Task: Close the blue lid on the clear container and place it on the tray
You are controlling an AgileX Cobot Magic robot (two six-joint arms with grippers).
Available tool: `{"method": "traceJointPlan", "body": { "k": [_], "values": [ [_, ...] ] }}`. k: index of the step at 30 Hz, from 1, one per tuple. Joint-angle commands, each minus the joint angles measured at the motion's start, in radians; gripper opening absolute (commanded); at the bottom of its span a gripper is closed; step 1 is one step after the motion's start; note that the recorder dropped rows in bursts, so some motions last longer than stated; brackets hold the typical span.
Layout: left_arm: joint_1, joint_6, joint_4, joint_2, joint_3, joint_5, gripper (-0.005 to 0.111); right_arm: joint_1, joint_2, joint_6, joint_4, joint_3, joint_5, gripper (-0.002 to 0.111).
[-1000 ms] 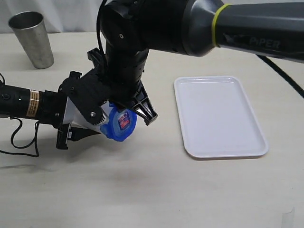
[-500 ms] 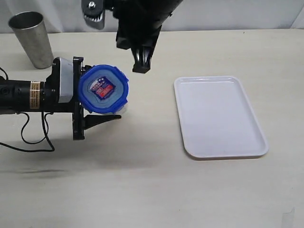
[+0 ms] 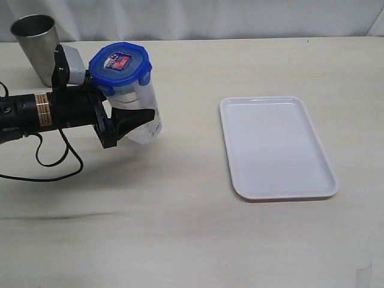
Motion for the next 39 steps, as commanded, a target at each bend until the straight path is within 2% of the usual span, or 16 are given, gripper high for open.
{"method": "traceJointPlan", "body": {
  "k": [1, 9, 17, 20, 28, 39],
  "values": [
    [-0.001, -0.022, -0.027, -0.013, -0.004, -0.021, 0.000, -0.004, -0.153, 0.079, 0.007, 0.217, -0.241, 0.004],
    [-0.001, -0.022, -0.027, -0.013, -0.004, 0.004, 0.000, -0.004, -0.488, 0.164, 0.012, 0.628, -0.529, 0.004],
    [-0.001, -0.022, -0.033, -0.013, -0.004, 0.008, 0.000, -0.004, -0.897, 0.265, 0.017, 0.886, -0.609, 0.004],
    [-0.001, -0.022, -0.033, -0.013, -0.004, 0.010, 0.000, -0.004, -1.063, 0.264, 0.083, 0.964, -0.625, 0.004],
    [-0.001, -0.018, -0.033, -0.013, -0.004, 0.016, 0.000, -0.004, -1.426, 0.264, 0.142, 1.107, -0.629, 0.004],
    [-0.001, -0.016, -0.033, -0.013, -0.004, 0.022, 0.000, -0.004, -1.447, 0.268, 0.142, 1.121, -0.647, 0.004]
  ]
}}
